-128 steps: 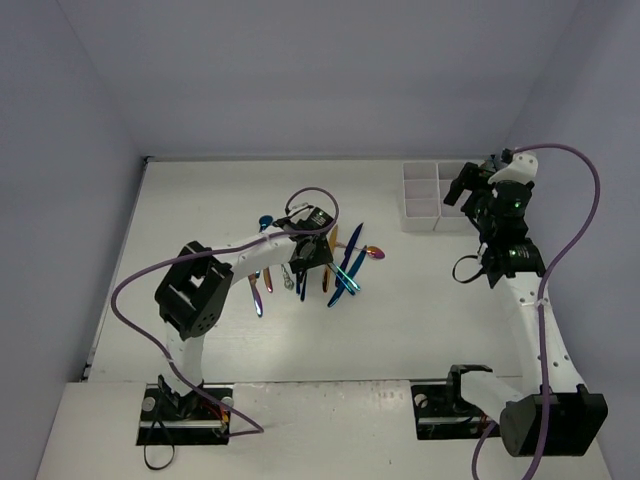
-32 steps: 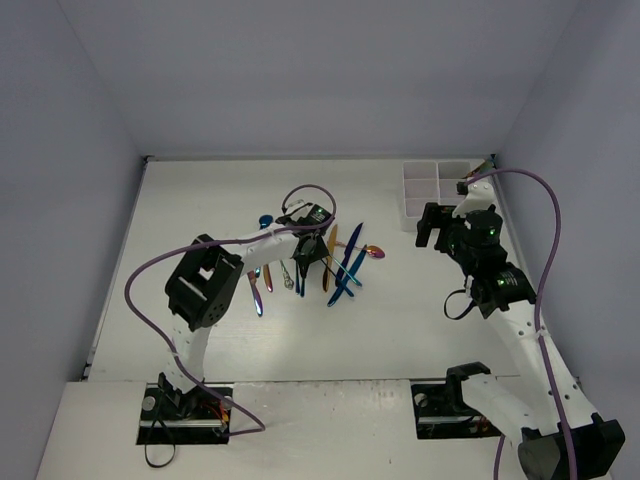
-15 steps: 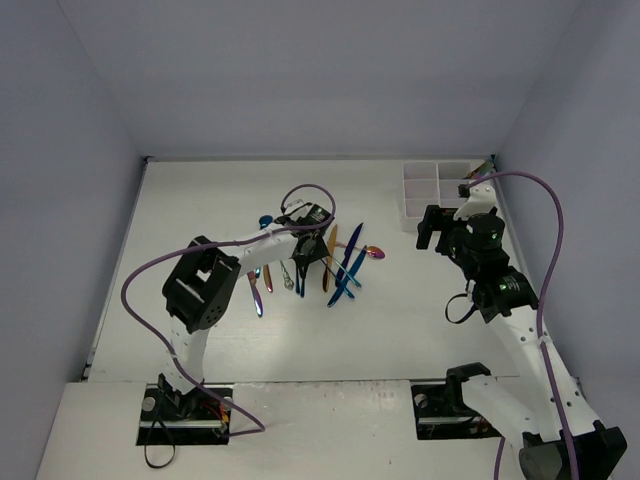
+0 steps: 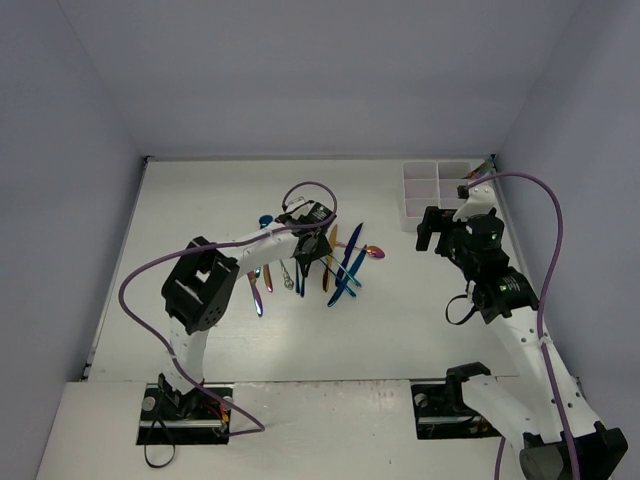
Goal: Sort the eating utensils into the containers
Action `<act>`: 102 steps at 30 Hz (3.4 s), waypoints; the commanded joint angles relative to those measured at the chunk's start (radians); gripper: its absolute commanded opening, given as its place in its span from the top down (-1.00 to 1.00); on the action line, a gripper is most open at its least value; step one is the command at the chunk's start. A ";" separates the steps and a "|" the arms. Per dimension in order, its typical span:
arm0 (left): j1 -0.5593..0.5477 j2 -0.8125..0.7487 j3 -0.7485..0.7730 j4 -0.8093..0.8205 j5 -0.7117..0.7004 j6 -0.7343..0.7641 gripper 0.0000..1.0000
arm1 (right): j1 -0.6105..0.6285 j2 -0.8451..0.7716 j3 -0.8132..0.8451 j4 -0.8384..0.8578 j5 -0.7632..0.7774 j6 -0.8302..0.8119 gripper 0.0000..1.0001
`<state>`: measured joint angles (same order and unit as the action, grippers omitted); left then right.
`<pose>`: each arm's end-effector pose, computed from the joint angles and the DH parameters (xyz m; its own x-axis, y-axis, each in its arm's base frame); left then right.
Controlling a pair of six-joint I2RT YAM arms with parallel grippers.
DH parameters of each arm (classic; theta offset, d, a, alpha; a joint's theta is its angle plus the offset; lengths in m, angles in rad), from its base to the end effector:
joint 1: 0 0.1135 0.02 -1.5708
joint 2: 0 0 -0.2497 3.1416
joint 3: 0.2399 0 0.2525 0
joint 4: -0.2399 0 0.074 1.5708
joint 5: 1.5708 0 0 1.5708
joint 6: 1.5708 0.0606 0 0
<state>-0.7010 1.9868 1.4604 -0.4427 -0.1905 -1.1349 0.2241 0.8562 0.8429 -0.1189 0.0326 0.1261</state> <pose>0.3426 -0.2742 0.1605 -0.7658 -0.5184 -0.3805 -0.3382 0.8280 -0.4472 0.2303 0.0505 0.3411 -0.1515 0.0944 -0.9839 -0.1729 0.9775 0.1204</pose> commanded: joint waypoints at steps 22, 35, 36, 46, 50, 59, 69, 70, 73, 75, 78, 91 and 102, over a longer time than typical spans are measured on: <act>-0.006 -0.019 0.015 -0.039 -0.013 -0.002 1.00 | 0.012 0.008 0.014 0.040 -0.014 -0.016 -0.73; -0.026 -0.327 -0.062 0.083 -0.022 0.372 1.00 | 0.022 0.122 0.163 0.033 -0.337 0.030 -0.73; -0.026 -0.361 -0.086 0.132 0.008 0.426 1.00 | 0.024 0.139 0.181 0.033 -0.363 0.041 -0.73; -0.054 -0.573 -0.235 0.425 0.269 0.726 1.00 | 0.085 0.297 0.342 0.037 -0.489 0.124 -0.73; -0.068 -0.593 -0.211 0.426 0.328 0.775 1.00 | 0.143 0.350 0.392 0.041 -0.496 0.139 -0.73; -0.089 -0.592 -0.160 0.462 0.397 0.790 1.00 | 0.255 0.427 0.428 0.047 -0.450 0.139 -0.62; -0.103 -0.608 -0.158 0.467 0.445 0.804 1.00 | 0.267 0.458 0.391 0.060 -0.419 0.123 -0.06; -0.103 -0.609 -0.159 0.467 0.445 0.804 1.00 | 0.265 0.458 0.389 0.063 -0.417 0.122 0.04; -0.103 -0.614 -0.167 0.470 0.440 0.805 1.00 | 0.267 0.460 0.384 0.064 -0.413 0.118 0.40; -0.103 -0.613 -0.169 0.470 0.434 0.806 1.00 | 0.267 0.457 0.383 0.065 -0.406 0.117 0.63; -0.104 -0.608 -0.163 0.470 0.427 0.808 1.00 | 0.265 0.452 0.381 0.064 -0.392 0.107 0.92; -0.101 -0.613 -0.223 0.385 0.197 0.757 -0.41 | 0.182 0.457 0.478 0.061 -0.155 -0.042 1.00; -0.010 -0.766 -0.417 0.197 -0.035 0.670 -0.95 | -0.174 0.643 0.760 0.115 0.025 -0.207 1.00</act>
<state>-0.7783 1.3313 1.0869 -0.2018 -0.1372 -0.4065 0.1547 1.4392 1.5080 -0.1140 -0.0154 -0.0118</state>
